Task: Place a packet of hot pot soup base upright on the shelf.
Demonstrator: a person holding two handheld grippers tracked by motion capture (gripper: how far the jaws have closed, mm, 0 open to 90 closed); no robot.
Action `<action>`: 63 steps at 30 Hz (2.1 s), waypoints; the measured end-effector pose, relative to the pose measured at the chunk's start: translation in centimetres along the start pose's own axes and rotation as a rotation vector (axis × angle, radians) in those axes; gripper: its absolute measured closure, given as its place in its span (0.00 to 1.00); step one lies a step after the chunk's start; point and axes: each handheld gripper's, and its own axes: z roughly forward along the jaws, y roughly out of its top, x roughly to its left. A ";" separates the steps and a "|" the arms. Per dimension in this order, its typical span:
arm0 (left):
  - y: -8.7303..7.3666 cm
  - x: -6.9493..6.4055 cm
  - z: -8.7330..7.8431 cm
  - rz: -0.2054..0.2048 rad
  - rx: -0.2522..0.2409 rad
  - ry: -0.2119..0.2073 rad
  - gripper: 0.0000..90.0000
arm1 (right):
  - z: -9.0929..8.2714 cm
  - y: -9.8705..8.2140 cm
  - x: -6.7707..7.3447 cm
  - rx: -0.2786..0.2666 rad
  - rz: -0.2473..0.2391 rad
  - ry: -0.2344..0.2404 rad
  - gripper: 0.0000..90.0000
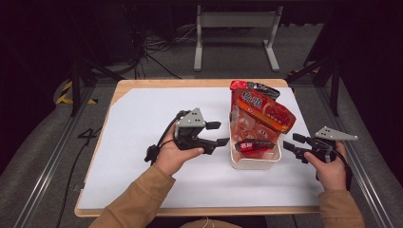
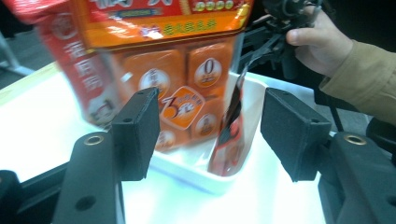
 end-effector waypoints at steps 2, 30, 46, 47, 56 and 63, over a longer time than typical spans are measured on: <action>-0.4 0.1 -1.0 0.000 -0.003 0.011 0.40 | -0.2 0.1 0.1 -0.001 -0.005 -0.004 0.44; -6.6 2.4 -11.4 -0.003 -0.027 0.218 0.35 | -1.0 0.2 0.2 -0.030 -0.028 0.011 0.42; -12.1 4.3 -13.4 -0.108 -0.069 0.267 0.34 | -0.4 -0.1 0.2 -0.036 -0.052 0.019 0.39; -12.1 4.3 -13.4 -0.108 -0.069 0.267 0.34 | -0.4 -0.1 0.2 -0.036 -0.052 0.019 0.39; -15.7 5.4 -13.3 -0.202 -0.089 0.305 0.34 | 0.0 -0.5 0.1 -0.032 -0.064 0.016 0.38; -16.7 6.1 -13.1 -0.243 -0.075 0.325 0.34 | 0.5 -0.9 0.1 -0.015 -0.069 0.009 0.38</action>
